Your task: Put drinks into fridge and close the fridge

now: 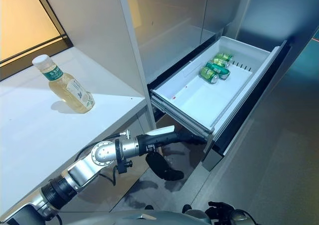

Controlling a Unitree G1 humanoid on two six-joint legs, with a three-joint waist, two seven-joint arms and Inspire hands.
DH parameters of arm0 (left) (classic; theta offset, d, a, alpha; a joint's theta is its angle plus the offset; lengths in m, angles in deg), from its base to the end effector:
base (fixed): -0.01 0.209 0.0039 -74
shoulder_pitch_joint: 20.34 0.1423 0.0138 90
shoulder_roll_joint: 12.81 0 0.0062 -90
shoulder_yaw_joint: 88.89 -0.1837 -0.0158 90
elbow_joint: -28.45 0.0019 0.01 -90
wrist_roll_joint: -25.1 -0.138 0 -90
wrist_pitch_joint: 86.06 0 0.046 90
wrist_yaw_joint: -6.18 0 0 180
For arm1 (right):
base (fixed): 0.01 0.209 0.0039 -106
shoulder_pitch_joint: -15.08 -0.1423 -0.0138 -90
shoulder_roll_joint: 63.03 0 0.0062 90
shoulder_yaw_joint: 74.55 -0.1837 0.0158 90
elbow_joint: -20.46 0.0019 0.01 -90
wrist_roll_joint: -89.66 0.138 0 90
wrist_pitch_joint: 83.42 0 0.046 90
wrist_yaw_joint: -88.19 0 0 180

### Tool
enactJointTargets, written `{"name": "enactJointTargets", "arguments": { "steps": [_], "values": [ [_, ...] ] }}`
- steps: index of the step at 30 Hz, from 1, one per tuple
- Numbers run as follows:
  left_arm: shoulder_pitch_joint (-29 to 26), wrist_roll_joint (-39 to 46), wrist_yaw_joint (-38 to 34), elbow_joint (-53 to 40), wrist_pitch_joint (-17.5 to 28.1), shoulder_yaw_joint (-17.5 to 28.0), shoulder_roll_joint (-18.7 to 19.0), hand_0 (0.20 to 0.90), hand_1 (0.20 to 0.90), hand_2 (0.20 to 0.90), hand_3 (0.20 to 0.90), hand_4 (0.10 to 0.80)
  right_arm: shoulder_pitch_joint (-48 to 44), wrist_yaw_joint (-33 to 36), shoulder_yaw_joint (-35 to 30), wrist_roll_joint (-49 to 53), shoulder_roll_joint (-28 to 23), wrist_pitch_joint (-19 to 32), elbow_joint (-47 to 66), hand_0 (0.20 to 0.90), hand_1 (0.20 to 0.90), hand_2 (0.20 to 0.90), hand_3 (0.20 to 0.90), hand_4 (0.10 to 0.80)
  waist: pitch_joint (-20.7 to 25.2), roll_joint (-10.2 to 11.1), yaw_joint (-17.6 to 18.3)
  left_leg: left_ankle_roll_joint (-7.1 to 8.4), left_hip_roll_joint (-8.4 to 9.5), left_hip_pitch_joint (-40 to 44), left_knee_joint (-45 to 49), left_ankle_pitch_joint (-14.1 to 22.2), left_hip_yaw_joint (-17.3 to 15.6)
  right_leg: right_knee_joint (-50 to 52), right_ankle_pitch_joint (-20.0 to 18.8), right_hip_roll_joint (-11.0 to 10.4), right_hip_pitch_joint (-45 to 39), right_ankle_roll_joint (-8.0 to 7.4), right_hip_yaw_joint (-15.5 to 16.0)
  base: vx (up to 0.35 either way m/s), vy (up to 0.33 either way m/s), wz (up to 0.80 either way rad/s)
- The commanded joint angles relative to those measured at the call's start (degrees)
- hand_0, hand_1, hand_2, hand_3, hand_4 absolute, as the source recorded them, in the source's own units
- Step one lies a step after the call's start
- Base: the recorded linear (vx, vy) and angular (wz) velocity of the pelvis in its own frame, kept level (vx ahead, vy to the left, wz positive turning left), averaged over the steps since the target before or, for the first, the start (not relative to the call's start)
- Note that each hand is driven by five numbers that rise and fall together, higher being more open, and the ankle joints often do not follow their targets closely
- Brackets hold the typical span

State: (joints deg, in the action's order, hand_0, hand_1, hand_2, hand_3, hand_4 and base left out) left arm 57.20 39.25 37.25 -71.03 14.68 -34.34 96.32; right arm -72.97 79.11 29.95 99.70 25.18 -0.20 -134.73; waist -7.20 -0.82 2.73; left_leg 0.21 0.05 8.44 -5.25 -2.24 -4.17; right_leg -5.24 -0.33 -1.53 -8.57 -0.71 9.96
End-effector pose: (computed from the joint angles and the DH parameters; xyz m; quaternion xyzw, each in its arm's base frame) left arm 0.2047 0.1333 0.0859 0.1809 -0.0892 -0.5693 0.7970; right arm 0.0679 -0.2382 -0.1110 -0.0721 0.6135 0.0280 0.7859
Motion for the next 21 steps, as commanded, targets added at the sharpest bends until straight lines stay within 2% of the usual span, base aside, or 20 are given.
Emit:
{"name": "enactJointTargets", "arguments": {
  "steps": [1, 8, 13, 14, 17, 21],
  "values": [
    [-7.47, 12.4, -0.11, -6.31, 5.07, 5.38, -1.28, 0.9, 0.9, 0.9, 0.9, 0.8, -0.16, -1.63, 2.61, 0.76, 2.88, 1.59, 0.73, 0.9, 0.9, 0.9, 0.9, 0.8, 0.88, 0.17, -1.22, -0.59, 1.28, -0.88, 0.25, 5.89, 3.74, 1.36, 1.46, -0.47, 1.22, -4.44, -1.9, 0.0, 0.0, 0.0],
    [-6.78, 15.39, -2.56, -7.45, 8.15, 11.02, -1.21, 0.9, 0.9, 0.9, 0.9, 0.8, 0.08, -1.81, 2.32, 1.49, 2.66, 1.78, 0.99, 0.9, 0.9, 0.9, 0.9, 0.8, 1.2, 0.44, -2.01, -0.55, 1.34, -0.84, 0.25, 5.94, 4.19, 1.22, 1.53, -0.46, 0.98, -4.05, -1.69, 0.0, -0.001, 0.01],
    [-6.98, 17.1, -9.53, -7.88, 12.07, 20.14, -0.28, 0.9, 0.9, 0.9, 0.9, 0.8, 0.82, -1.68, 1.67, 2.66, 2.99, 3.13, -0.56, 0.9, 0.9, 0.9, 0.9, 0.8, 2.08, 0.69, -3.28, -0.49, 1.49, -0.9, 0.25, 5.96, 4.81, 1.01, 1.76, -0.5, 0.63, -3.69, -1.16, 0.005, -0.007, 0.04],
    [-6.98, 17.1, -9.53, -7.88, 12.07, 20.14, -0.28, 0.9, 0.9, 0.9, 0.9, 0.8, 0.82, -1.68, 1.67, 2.66, 2.99, 3.13, -0.56, 0.9, 0.9, 0.9, 0.9, 0.8, 2.08, 0.69, -3.28, -0.49, 1.49, -0.9, 0.25, 5.96, 4.81, 1.01, 1.76, -0.5, 0.63, -3.69, -1.16, 0.013, -0.015, 0.03],
    [-5.98, 15.17, -12.64, -7.86, 13.98, 23.99, -1.09, 0.9, 0.9, 0.9, 0.9, 0.8, 0.79, -1.63, 1.28, 2.88, 3.25, 3.61, -1.43, 0.9, 0.9, 0.9, 0.9, 0.8, 2.4, 0.83, -3.73, -0.39, 1.54, -0.9, 0.25, 5.95, 5.08, 0.98, 1.95, -0.4, 0.48, -3.5, -1.08, 0.011, -0.009, 0.07],
    [-5.32, 12.15, -19.95, -6.37, 15.79, 28.54, -0.93, 0.9, 0.9, 0.9, 0.9, 0.8, 0.93, -1.59, 1.02, 3.21, 3.5, 4.17, -2.26, 0.9, 0.9, 0.9, 0.9, 0.8, 2.75, 0.95, -4.15, -0.47, 1.69, -0.64, 0.25, 6.07, 5.58, 0.93, 2.23, -0.3, 0.11, -3.27, -0.93, 0.009, -0.005, 0.05]
  ]
}}
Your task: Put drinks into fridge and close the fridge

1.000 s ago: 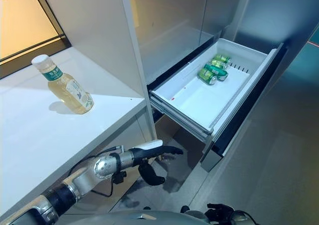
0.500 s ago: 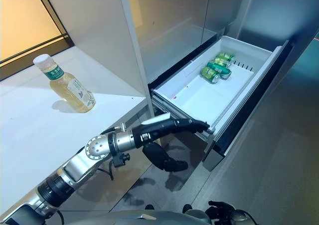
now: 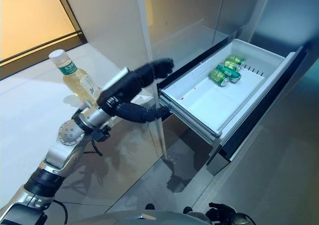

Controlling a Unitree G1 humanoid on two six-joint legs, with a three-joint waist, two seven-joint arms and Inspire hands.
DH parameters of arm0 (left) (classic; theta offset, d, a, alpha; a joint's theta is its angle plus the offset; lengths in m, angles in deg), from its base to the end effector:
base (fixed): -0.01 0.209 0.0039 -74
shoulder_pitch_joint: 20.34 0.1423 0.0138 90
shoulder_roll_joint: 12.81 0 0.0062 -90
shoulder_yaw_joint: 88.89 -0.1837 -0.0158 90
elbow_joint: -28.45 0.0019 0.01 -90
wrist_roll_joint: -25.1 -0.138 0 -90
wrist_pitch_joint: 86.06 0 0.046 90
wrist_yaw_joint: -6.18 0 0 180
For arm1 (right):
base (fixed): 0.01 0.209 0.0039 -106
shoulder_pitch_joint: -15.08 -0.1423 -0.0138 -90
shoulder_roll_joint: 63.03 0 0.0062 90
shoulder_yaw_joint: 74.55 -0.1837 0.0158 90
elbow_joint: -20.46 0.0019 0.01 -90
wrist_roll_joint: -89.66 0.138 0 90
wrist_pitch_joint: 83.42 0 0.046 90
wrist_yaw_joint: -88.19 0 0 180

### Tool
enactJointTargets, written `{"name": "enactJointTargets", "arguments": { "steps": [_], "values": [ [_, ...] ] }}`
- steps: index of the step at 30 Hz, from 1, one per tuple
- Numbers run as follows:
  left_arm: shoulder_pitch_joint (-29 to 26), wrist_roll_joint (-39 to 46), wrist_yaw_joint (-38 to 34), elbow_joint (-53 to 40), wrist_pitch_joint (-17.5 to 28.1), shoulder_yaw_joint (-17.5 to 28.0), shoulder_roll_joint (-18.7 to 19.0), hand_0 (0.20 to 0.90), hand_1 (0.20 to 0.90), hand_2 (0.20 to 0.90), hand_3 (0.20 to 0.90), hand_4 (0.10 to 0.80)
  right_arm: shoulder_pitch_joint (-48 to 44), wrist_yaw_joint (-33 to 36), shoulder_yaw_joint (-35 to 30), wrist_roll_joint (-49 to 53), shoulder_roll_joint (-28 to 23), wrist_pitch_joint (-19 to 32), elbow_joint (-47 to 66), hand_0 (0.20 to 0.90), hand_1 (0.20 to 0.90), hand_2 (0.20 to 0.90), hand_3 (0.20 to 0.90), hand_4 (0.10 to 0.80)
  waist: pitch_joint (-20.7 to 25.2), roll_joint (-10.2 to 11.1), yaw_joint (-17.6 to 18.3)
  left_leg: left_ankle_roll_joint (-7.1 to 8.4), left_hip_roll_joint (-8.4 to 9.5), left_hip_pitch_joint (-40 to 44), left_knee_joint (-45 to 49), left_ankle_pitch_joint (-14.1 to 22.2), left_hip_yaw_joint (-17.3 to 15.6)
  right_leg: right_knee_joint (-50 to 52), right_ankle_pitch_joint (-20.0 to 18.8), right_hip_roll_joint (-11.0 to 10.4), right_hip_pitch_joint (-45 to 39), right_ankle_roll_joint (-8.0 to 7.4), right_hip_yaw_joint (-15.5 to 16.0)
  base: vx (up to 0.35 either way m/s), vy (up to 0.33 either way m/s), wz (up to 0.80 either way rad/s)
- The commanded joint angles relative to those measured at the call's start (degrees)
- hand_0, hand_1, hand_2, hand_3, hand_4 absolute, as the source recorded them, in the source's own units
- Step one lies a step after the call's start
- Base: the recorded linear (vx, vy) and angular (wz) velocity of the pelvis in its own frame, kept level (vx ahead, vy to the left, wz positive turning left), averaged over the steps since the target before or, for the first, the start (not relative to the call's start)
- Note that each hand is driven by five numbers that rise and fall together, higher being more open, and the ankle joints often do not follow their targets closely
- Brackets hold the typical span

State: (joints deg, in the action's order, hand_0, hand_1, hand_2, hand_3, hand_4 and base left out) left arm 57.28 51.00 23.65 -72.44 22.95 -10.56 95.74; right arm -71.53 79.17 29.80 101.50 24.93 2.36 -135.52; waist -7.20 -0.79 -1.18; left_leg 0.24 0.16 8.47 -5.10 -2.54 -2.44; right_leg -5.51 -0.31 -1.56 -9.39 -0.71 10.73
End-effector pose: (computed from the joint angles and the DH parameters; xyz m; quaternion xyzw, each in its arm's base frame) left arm 0.2249 0.1907 0.1437 0.0948 -0.2829 -0.3083 0.9033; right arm 0.0582 -0.2407 -0.1120 -0.0602 0.6093 0.0167 0.7905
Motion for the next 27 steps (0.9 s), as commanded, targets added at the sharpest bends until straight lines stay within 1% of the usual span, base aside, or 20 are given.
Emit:
{"name": "enactJointTargets", "arguments": {
  "steps": [1, 5, 7, 11, 12, 14, 19, 21, 27],
  "values": [
    [-5.29, -0.43, -8.34, -4.7, 8.38, 5.74, -0.16, 0.9, 0.9, 0.9, 0.9, 0.8, -0.45, -1.61, 1.04, 1.34, 3.85, 1.67, -1.59, 0.9, 0.9, 0.9, 0.9, 0.8, 2.86, 0.95, -0.34, -0.52, 1.63, -0.64, 0.1, 6.4, 3.94, 1.18, 2.25, -0.25, 0.85, -3.27, -1.69, 0.0, 0.0, 0.0],
    [-4.77, -2.81, -12.83, -4.93, 9.55, 9.39, -0.21, 0.9, 0.9, 0.9, 0.9, 0.8, -0.28, -1.54, 0.79, 1.5, 3.92, 1.75, -1.84, 0.9, 0.9, 0.9, 0.9, 0.8, 3.17, 1.03, -0.66, -0.35, 1.65, -0.56, 0.1, 6.45, 4.3, 1.13, 2.51, -0.25, 0.61, -3.17, -1.46, 0.013, 0.0, 0.06],
    [-4.67, -5.44, -16.32, -4.97, 9.84, 10.79, -0.26, 0.9, 0.9, 0.9, 0.9, 0.8, -0.22, -1.52, 0.64, 1.45, 4.01, 1.86, -1.97, 0.9, 0.9, 0.9, 0.9, 0.8, 3.27, 1.06, -0.79, -0.28, 1.66, -0.54, 0.1, 6.41, 4.46, 1.14, 2.59, -0.22, 0.54, -3.1, -1.4, 0.008, 0.001, 0.05],
    [-4.42, -12.05, -25.57, -3.5, 11.18, 14.02, 0.83, 0.9, 0.9, 0.9, 0.9, 0.8, 0.05, -1.63, 0.23, 1.2, 4.02, 2.21, -2.15, 0.9, 0.9, 0.9, 0.9, 0.8, 3.61, 1.14, -0.88, -0.19, 1.76, -0.45, 0.1, 6.51, 4.73, 1.07, 2.85, -0.17, 0.34, -3.03, -1.44, 0.014, 0.003, 0.04],
    [-4.28, -12.91, -26.52, -3.3, 11.27, 14.49, 0.98, 0.9, 0.9, 0.9, 0.9, 0.8, 0.07, -1.66, 0.16, 1.16, 4.0, 2.15, -2.09, 0.9, 0.9, 0.9, 0.9, 0.8, 3.63, 1.16, -0.88, -0.18, 1.75, -0.42, 0.1, 6.53, 4.75, 1.07, 2.88, -0.16, 0.29, -3.01, -1.44, 0.0, 0.0, 0.0],
    [-3.79, -16.1, -31.23, -2.24, 11.06, 16.25, 1.46, 0.9, 0.9, 0.9, 0.9, 0.8, 0.14, -1.65, -0.01, 1.04, 4.03, 1.97, -2.05, 0.9, 0.9, 0.9, 0.9, 0.8, 3.79, 1.18, -0.99, -0.1, 1.73, -0.38, 0.1, 6.55, 4.77, 1.03, 2.94, -0.15, 0.2, -3.01, -1.44, 0.0, 0.0, 0.0],
    [-2.01, -20.64, -37.59, -0.15, 8.5, 18.62, 1.99, 0.9, 0.9, 0.9, 0.9, 0.8, 0.48, -1.69, -0.38, 0.67, 4.04, 1.77, -1.79, 0.9, 0.9, 0.9, 0.9, 0.8, 3.92, 1.09, -1.16, 0.0, 1.8, -0.27, 0.1, 6.59, 5.0, 0.99, 3.09, -0.12, 0.01, -2.95, -1.34, 0.0, 0.0, 0.0],
    [-1.49, -21.83, -39.8, 0.76, 6.68, 19.2, 2.25, 0.9, 0.9, 0.9, 0.9, 0.8, 0.48, -1.6, -0.46, 0.56, 4.12, 1.38, -1.53, 0.9, 0.9, 0.9, 0.9, 0.8, 4.03, 1.04, -1.2, 0.02, 1.8, -0.23, 0.1, 6.58, 5.03, 0.98, 3.14, -0.14, -0.06, -2.95, -1.29, 0.0, 0.0, 0.0],
    [-0.54, -19.61, -41.6, 3.56, 2.61, 19.81, 1.43, 0.9, 0.9, 0.9, 0.9, 0.8, 0.27, -1.56, -0.62, 0.28, 4.05, 0.85, -1.38, 0.9, 0.9, 0.9, 0.9, 0.8, 4.19, 0.9, -1.14, 0.13, 1.77, -0.26, 0.1, 6.55, 5.05, 0.98, 3.26, -0.11, -0.07, -2.95, -1.28, 0.0, 0.0, 0.0]
  ]
}}
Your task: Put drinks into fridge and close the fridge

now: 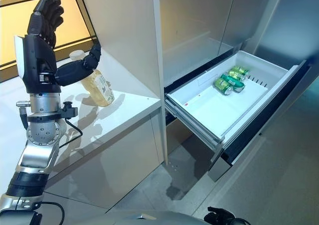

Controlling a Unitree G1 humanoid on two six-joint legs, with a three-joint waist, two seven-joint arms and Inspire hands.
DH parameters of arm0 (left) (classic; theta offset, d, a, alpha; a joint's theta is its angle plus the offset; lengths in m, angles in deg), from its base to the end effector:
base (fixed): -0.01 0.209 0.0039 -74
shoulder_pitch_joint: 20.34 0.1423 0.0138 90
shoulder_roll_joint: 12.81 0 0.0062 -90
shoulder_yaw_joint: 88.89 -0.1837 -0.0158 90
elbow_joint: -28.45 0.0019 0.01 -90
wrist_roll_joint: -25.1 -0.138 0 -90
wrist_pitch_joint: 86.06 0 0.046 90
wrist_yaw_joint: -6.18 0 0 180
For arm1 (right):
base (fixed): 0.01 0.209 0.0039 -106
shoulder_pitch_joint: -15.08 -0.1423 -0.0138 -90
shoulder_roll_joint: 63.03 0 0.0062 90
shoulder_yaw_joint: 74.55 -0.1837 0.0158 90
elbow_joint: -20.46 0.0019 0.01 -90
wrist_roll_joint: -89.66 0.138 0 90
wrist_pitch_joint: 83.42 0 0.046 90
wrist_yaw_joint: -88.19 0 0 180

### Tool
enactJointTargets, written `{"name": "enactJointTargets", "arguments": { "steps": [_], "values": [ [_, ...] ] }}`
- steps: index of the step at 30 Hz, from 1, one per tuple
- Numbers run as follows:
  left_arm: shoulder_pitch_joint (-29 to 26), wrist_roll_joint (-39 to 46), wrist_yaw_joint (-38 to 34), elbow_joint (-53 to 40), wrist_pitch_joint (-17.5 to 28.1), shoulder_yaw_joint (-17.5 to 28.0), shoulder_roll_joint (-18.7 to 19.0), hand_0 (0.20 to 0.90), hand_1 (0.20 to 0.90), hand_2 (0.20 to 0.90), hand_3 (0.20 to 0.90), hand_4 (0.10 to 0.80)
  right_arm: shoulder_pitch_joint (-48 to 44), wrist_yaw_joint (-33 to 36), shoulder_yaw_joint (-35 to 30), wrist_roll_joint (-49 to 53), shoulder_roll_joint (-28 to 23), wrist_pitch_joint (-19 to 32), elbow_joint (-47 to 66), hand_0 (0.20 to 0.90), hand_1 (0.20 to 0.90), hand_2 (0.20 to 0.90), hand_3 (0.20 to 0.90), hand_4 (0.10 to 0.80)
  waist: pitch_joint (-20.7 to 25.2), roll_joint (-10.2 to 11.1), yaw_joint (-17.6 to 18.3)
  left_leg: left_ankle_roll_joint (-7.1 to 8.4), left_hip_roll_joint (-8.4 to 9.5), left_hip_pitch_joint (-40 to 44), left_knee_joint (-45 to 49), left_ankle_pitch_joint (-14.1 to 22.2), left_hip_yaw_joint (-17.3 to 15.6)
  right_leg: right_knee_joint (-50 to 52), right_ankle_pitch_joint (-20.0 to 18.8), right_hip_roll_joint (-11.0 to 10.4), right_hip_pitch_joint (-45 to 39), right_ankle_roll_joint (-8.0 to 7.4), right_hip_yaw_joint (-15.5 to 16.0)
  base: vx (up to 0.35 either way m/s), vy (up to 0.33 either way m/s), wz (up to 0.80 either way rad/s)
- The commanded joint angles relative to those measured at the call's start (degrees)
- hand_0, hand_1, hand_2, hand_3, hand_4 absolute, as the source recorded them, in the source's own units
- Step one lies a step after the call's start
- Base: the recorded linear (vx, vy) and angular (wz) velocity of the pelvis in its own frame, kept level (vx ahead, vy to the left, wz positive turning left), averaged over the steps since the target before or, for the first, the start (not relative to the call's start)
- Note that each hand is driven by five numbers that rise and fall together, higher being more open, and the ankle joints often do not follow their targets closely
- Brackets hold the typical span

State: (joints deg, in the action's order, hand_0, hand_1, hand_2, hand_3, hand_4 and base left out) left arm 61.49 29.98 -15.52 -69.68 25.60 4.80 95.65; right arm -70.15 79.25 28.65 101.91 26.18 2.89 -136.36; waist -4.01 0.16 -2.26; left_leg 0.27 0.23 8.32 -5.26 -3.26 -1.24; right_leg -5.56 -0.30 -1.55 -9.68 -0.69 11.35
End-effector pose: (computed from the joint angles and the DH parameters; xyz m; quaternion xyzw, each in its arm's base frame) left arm 0.2165 0.2363 0.1505 0.1848 -0.3666 0.1293 0.9026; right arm 0.0474 -0.2357 -0.1152 -0.0418 0.6179 0.0085 0.7851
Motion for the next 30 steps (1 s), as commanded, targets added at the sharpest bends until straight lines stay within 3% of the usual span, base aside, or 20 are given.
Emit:
{"name": "enactJointTargets", "arguments": {
  "steps": [1, 14, 30],
  "values": [
    [-4.76, 2.5, -2.02, 1.39, -1.0, 4.36, 1.17, 0.9, 0.9, 0.9, 0.9, 0.8, -1.2, -1.69, 0.44, -0.23, 2.78, 0.17, -0.54, 0.9, 0.9, 0.9, 0.9, 0.8, 1.03, -0.05, -0.01, 0.1, 1.72, -0.09, 0.26, 7.26, 3.84, 1.02, 3.26, -0.1, 0.21, -2.96, -1.95, 0.0, 0.0, 0.0],
    [-5.59, 11.71, -0.22, 5.11, -10.06, 2.34, -1.42, 0.9, 0.9, 0.9, 0.9, 0.8, -1.89, -1.78, 0.55, -0.38, 2.49, -1.31, 0.18, 0.9, 0.9, 0.9, 0.9, 0.8, 0.84, -0.15, 0.53, 0.11, 1.65, 0.3, 0.26, 7.14, 3.52, 1.04, 3.08, -0.06, 0.05, -3.15, -2.12, 0.0, 0.0, 0.0],
    [-7.28, 20.44, 2.75, 8.12, -14.05, 0.49, -3.82, 0.9, 0.9, 0.9, 0.9, 0.8, -2.32, -2.02, 0.95, -0.77, 2.3, -2.63, 0.84, 0.9, 0.9, 0.9, 0.9, 0.8, 0.78, -0.32, 1.23, 0.08, 1.65, 0.57, 0.26, 7.04, 3.13, 1.09, 2.82, -0.1, 0.08, -3.35, -2.34, 0.0, 0.0, 0.0]
  ]
}}
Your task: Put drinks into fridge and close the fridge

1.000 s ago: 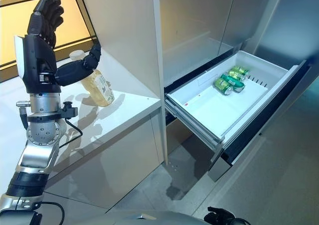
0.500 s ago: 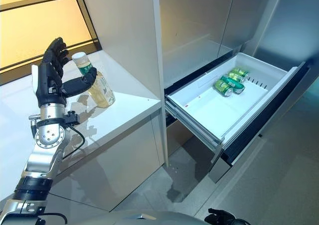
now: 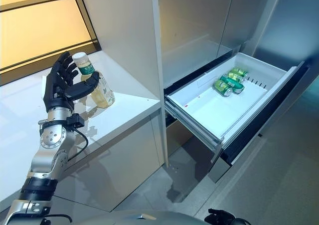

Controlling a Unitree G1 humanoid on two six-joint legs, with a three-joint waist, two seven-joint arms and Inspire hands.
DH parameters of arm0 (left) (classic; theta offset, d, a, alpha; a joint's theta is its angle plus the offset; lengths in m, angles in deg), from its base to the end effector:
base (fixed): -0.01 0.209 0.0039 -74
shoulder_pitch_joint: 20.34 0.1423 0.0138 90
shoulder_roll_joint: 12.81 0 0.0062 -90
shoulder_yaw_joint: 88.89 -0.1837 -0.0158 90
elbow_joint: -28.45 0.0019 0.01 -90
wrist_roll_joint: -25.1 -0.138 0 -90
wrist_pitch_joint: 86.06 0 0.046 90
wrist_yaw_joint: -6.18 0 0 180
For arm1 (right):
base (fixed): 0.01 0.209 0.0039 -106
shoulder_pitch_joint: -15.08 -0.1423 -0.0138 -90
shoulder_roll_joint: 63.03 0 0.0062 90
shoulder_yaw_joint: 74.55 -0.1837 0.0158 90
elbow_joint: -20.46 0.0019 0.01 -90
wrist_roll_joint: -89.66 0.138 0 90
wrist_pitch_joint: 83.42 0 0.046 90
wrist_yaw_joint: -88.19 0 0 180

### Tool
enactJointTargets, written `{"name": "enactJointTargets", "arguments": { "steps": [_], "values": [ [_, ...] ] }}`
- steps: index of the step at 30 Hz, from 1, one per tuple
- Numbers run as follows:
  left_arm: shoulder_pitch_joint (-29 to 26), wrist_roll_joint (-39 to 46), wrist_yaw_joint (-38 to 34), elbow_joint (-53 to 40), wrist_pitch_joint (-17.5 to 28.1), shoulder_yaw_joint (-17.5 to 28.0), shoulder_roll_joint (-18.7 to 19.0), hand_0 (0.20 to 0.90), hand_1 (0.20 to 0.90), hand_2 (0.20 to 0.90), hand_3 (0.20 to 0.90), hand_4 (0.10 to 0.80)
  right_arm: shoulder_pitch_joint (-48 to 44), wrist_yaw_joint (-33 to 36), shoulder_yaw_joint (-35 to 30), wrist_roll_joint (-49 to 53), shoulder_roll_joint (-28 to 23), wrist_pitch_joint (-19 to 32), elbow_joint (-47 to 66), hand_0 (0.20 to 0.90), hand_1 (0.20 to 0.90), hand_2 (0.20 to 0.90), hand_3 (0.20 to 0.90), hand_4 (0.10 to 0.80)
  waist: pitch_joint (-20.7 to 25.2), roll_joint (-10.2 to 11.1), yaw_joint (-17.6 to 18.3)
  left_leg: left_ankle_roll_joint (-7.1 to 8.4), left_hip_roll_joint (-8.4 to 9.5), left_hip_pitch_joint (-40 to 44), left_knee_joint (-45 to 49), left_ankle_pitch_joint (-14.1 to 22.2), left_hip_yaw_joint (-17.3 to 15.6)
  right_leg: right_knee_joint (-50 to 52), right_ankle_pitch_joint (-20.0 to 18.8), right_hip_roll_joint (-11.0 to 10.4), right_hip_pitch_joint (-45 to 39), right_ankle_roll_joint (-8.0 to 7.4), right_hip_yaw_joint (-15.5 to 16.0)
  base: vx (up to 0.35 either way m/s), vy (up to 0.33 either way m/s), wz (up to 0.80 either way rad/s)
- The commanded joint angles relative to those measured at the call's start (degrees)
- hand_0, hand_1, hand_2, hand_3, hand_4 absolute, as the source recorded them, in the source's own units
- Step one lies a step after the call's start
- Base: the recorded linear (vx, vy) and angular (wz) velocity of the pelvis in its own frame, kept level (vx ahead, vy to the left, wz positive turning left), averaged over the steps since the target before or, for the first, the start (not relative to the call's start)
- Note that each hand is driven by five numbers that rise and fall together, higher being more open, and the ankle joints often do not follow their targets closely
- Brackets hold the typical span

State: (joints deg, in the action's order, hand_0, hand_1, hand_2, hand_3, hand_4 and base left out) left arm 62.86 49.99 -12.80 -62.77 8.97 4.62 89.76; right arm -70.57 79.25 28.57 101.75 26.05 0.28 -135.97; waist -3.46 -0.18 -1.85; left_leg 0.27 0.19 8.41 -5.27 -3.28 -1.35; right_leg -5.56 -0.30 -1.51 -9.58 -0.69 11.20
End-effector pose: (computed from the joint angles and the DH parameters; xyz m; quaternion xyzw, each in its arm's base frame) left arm 0.2242 0.2420 0.1060 0.0101 -0.1278 0.1700 0.9771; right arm 0.0493 -0.2363 -0.1149 -0.0416 0.6302 0.0066 0.7753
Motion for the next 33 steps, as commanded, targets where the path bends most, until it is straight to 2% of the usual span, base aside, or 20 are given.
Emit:
{"name": "enactJointTargets", "arguments": {
  "steps": [1, 13, 33],
  "values": [
    [-8.89, 0.74, 0.16, 1.55, 2.24, 0.57, 2.21, 0.9, 0.9, 0.9, 0.9, 0.8, -1.92, -2.03, 1.12, -0.6, 2.41, -0.03, 0.42, 0.9, 0.9, 0.9, 0.9, 0.8, 0.23, 0.0, 0.86, 0.08, 1.68, 0.51, 0.27, 7.07, 3.19, 1.09, 2.81, -0.13, -0.03, -3.37, -2.19, 0.0, 0.0, 0.0],
    [-10.52, 3.12, 1.45, 6.55, 1.49, 0.18, 2.57, 0.9, 0.9, 0.9, 0.9, 0.8, -1.89, -2.0, 1.37, -1.03, 2.15, -0.72, 0.7, 0.9, 0.9, 0.9, 0.9, 0.8, 0.42, -0.28, 1.62, 0.05, 1.68, 0.99, 0.27, 7.22, 2.61, 1.19, 2.73, -0.24, -0.13, -3.55, -2.59, 0.013, 0.003, -0.02],
    [-14.26, 4.61, 0.18, 8.98, 3.43, 1.14, 3.4, 0.9, 0.9, 0.9, 0.9, 0.8, -1.98, -2.51, 1.91, -1.54, 1.84, -0.6, 0.05, 0.9, 0.9, 0.9, 0.9, 0.8, 0.81, -0.23, 2.29, 0.09, 1.67, 1.32, 0.27, 7.34, 2.33, 1.31, 2.71, -0.25, -0.19, -3.59, -2.9, 0.0, 0.0, 0.0]
  ]
}}
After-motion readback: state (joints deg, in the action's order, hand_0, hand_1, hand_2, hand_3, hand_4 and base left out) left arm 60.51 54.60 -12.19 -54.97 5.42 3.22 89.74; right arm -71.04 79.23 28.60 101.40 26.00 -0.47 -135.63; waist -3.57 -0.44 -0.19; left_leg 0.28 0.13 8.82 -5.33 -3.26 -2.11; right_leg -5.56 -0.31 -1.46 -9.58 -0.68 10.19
